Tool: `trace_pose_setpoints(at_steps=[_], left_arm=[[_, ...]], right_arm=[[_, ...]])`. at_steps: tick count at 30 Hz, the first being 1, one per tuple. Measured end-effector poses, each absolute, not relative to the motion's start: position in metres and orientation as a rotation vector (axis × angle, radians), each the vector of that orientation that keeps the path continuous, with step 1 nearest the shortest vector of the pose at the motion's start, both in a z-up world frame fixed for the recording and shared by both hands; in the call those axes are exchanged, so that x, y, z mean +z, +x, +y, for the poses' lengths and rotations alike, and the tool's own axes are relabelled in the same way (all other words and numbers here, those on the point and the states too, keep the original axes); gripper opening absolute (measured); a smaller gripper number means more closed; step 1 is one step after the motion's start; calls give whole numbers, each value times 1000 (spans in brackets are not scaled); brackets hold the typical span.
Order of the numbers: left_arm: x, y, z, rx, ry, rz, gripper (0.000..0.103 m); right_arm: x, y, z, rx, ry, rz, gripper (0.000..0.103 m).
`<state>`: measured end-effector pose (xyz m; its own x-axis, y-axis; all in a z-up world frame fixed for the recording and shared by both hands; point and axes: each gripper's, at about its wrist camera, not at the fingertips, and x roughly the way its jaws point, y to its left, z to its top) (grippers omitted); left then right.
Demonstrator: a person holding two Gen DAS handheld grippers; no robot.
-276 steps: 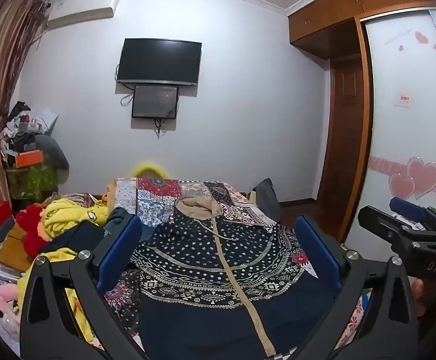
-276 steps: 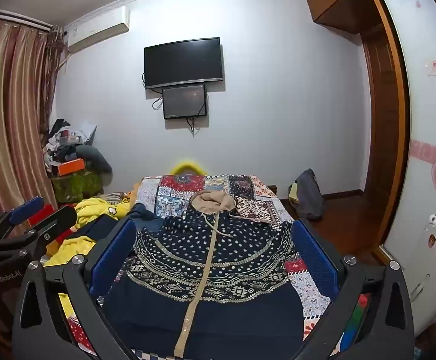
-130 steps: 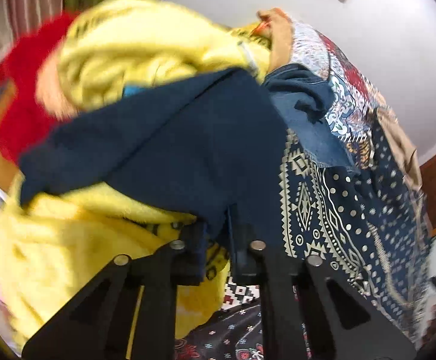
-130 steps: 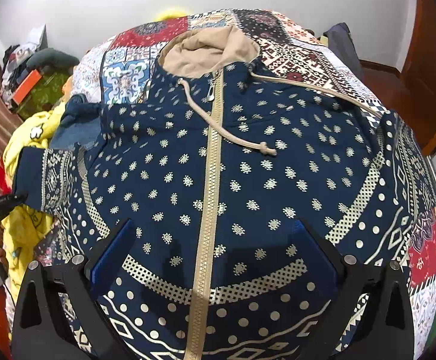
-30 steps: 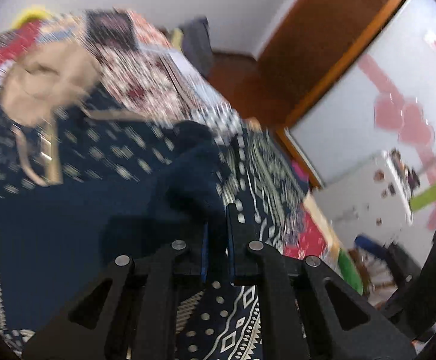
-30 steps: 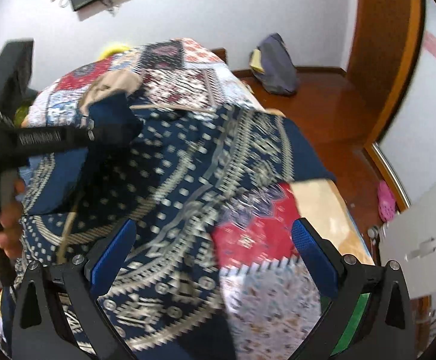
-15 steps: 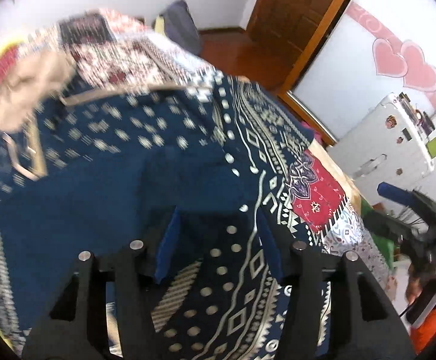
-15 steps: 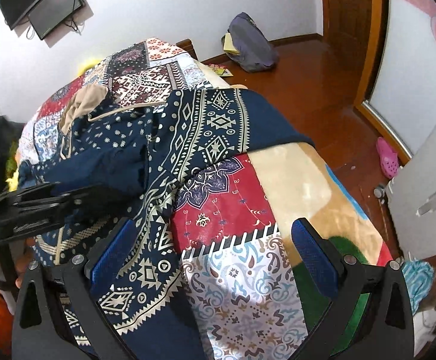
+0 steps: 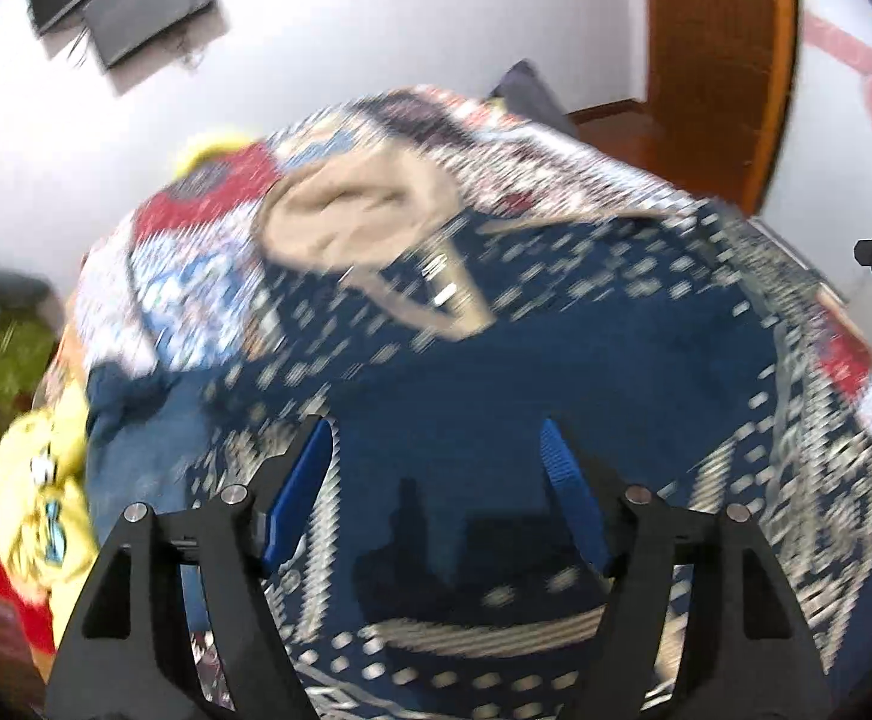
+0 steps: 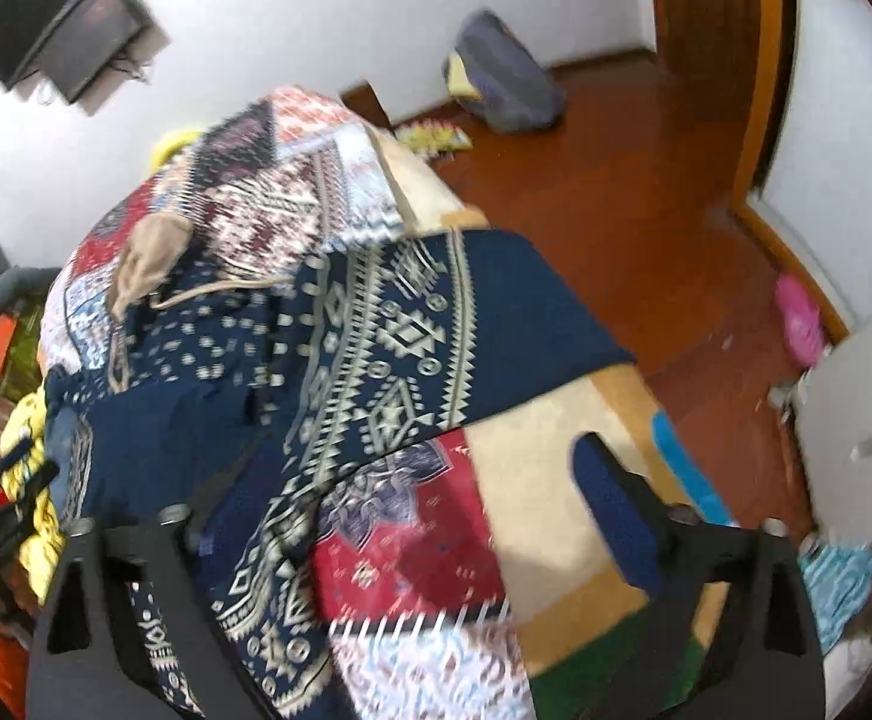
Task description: Fold large clothes
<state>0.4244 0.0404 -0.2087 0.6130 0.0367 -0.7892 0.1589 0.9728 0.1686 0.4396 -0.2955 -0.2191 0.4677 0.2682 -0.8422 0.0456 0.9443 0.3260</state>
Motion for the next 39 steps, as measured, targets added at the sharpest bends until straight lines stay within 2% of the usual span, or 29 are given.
trace_pose_setpoints(at_steps=[4, 7, 13, 15, 17, 18, 20, 26, 39], left_arm=[[-235, 422, 82, -22, 127, 971, 71], [-252, 421, 102, 0, 45, 995, 71], [-271, 427, 127, 32, -76, 1018, 71], [-274, 427, 128, 34, -92, 1021, 71], [-276, 426, 127, 32, -88, 1022, 71], [-276, 425, 126, 33, -77, 1022, 71], [-276, 423, 123, 39, -51, 1018, 71], [-260, 410, 123, 26, -60, 980, 71], [-209, 367, 129, -26, -71, 892, 71]], right_arm=[[-266, 463, -303, 123, 432, 1190, 67], [-286, 474, -302, 118, 454, 1212, 67], [-291, 496, -302, 81, 452, 1154, 66], [-292, 503, -301, 64, 436, 1143, 57], [-289, 508, -298, 19, 397, 1123, 36], [-288, 509, -297, 5, 389, 1118, 32], [-283, 510, -294, -17, 370, 1098, 9], [-248, 496, -288, -13, 293, 1015, 5], [-114, 447, -206, 299, 210, 776, 5]])
